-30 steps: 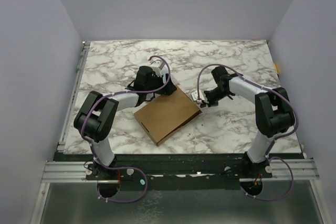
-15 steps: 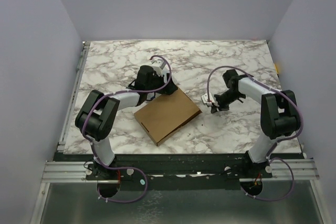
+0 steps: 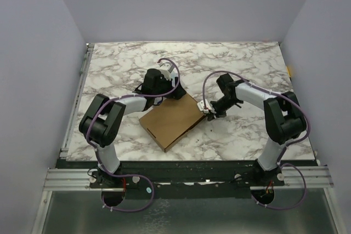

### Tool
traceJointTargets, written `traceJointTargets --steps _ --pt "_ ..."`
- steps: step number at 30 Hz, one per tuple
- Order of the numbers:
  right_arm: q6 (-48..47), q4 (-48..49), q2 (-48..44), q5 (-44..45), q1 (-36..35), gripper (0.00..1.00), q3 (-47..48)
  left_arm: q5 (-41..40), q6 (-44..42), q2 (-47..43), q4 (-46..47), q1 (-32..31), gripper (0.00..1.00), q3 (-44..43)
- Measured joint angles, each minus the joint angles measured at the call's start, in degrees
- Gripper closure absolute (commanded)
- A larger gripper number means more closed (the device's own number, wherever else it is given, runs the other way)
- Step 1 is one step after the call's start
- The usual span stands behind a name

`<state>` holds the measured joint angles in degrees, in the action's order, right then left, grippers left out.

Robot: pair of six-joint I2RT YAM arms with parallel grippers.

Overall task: Fold the paper box
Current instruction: Close the paper box at the center of the board.

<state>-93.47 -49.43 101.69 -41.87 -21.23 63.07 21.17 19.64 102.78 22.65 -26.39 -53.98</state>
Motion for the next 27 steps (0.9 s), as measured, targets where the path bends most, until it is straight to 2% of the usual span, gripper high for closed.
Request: traceJointTargets --steps 6,15,20,23,27 --pt "5.29 4.83 2.47 2.27 0.02 1.0 2.99 0.02 -1.44 1.88 -0.59 -1.42 0.23 -0.48" --pt "6.29 2.23 5.51 4.09 0.2 0.99 7.34 -0.94 -1.49 3.98 -1.42 -1.46 0.21 -2.8" --pt "8.22 1.53 4.33 4.37 1.14 0.98 7.06 -1.95 -1.4 3.96 -7.74 -1.6 0.17 -6.93" --pt "11.85 1.66 -1.36 2.49 2.25 0.84 3.85 -2.8 -1.25 3.63 -12.0 -1.99 0.17 -10.38" --pt "18.6 2.47 -11.08 -1.68 2.95 0.57 -0.42 -4.72 -1.81 -0.96 -14.58 -2.25 0.15 -12.76"
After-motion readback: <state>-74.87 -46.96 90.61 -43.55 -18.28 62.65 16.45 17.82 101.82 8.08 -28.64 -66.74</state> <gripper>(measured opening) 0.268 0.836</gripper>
